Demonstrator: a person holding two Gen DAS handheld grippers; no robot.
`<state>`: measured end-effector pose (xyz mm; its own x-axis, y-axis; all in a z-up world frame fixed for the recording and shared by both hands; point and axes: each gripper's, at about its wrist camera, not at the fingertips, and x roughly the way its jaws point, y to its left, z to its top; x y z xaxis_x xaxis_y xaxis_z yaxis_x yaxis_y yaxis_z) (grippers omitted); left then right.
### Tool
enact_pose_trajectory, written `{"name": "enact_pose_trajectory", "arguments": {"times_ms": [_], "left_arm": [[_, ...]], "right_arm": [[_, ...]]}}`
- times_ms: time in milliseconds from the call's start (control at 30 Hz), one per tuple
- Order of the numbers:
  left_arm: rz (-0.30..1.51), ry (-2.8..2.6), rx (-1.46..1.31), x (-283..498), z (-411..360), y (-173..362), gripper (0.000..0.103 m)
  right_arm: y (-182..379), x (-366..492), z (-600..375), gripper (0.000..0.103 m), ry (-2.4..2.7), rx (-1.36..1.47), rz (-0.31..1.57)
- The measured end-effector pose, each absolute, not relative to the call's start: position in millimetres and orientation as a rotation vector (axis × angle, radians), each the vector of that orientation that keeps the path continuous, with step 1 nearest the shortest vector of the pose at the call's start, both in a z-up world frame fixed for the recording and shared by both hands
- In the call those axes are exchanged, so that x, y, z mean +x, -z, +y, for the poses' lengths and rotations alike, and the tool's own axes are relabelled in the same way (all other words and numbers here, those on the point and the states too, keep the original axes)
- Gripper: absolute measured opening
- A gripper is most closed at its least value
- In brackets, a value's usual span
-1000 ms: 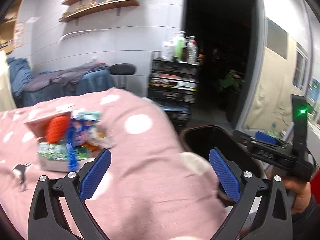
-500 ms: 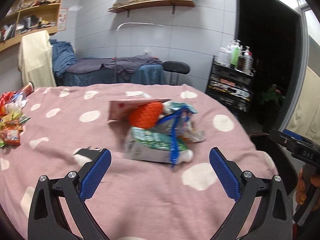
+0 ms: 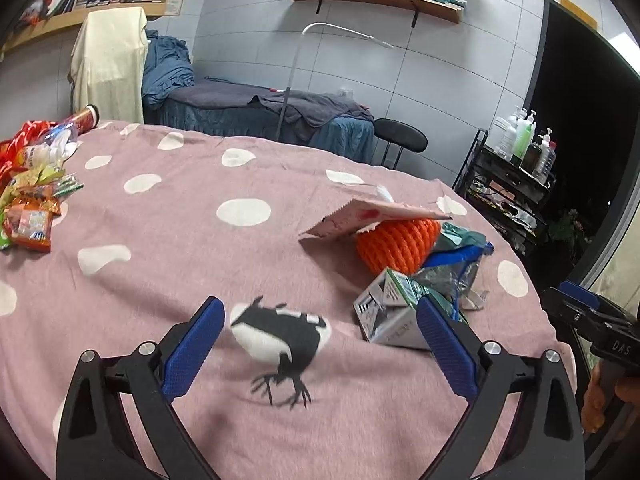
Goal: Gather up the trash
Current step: 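Move both tools back over the table toward the remaining trash, then grasp the blue wrapper with the right tool while the left tool grasps the pink snack bag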
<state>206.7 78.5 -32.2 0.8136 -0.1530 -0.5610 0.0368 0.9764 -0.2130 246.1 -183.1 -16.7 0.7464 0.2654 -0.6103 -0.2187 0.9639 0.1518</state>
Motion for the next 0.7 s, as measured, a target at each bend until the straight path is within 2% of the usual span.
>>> {"name": "enact_pose_trajectory", "arguments": {"times_ms": [200,533,600,633,667,700], "left_arm": [[0.604,0.126,-0.129,238,77,26,0.086],[0.562,0.3,0.087,284,67,26,0.083],[0.565,0.331,0.127,290,62,29,0.075],[0.571,0.344,0.139,293,59,31,0.071],[0.582,0.357,0.149,296,57,34,0.062],[0.592,0.365,0.154,297,55,36,0.053]], "right_arm": [[15,274,-170,0.093,-0.288,0.104,0.694],[24,319,-140,0.078,-0.286,0.222,0.803],[33,331,-136,0.072,-0.231,0.231,0.833],[38,336,-135,0.063,-0.222,0.245,0.846],[41,338,-135,0.058,-0.219,0.25,0.854],[44,341,-135,0.047,-0.217,0.249,0.861]]}}
